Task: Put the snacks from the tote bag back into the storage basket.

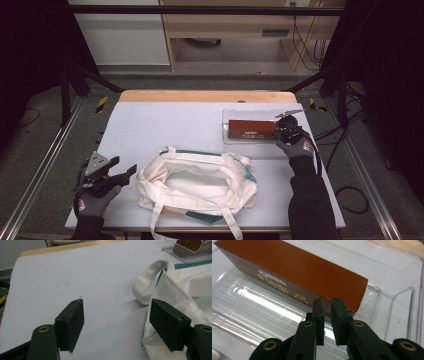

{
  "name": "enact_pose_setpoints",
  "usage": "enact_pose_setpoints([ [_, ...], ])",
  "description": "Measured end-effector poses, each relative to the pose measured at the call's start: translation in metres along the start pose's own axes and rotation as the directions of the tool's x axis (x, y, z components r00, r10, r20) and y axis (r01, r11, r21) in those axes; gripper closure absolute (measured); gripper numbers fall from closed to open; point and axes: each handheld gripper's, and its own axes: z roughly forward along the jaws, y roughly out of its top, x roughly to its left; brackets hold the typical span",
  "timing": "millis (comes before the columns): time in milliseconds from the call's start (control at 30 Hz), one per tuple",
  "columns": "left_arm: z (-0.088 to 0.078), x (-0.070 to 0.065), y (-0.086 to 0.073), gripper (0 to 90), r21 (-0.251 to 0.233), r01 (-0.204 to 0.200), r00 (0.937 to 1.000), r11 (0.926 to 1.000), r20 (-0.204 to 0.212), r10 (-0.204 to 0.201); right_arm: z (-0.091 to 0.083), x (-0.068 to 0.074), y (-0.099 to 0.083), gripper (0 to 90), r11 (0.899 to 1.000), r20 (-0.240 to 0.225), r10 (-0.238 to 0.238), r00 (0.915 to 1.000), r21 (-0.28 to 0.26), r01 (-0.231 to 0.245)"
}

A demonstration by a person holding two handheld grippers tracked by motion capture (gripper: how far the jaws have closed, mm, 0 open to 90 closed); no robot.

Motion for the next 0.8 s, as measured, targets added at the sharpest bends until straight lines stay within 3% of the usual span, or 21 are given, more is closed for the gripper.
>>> enact_pose_setpoints([
  [167,-0.001,0.000,0.000,27.1,-0.004,0.001,1.0000,1.0000,-0.001,-0.001,-0.021,0.006,-0.002,67.7,0.996,0.011,-0.001,0.9999,-0.092,0.002],
  [367,-0.003,0.001,0.001,27.0,-0.016,0.010,1.0000,0.9998,0.000,-0.010,-0.052,0.011,-0.010,44.7,0.977,0.024,0.031,0.9992,-0.211,-0.025],
  [467,-0.003,0.001,0.001,27.1,-0.016,0.013,0.9999,0.9998,0.002,-0.013,-0.065,0.015,-0.019,36.2,0.969,0.038,0.039,0.9985,-0.244,-0.029],
  [600,-0.004,0.001,0.001,27.4,-0.018,0.014,0.9999,0.9997,0.006,-0.014,-0.076,0.019,-0.031,27.5,0.959,0.016,0.082,0.9965,-0.272,-0.074],
  [800,-0.005,0.003,0.000,27.8,-0.016,0.022,0.9997,0.9996,0.006,-0.022,-0.086,0.027,-0.055,21.8,0.951,0.030,0.063,0.9976,-0.304,-0.051],
])
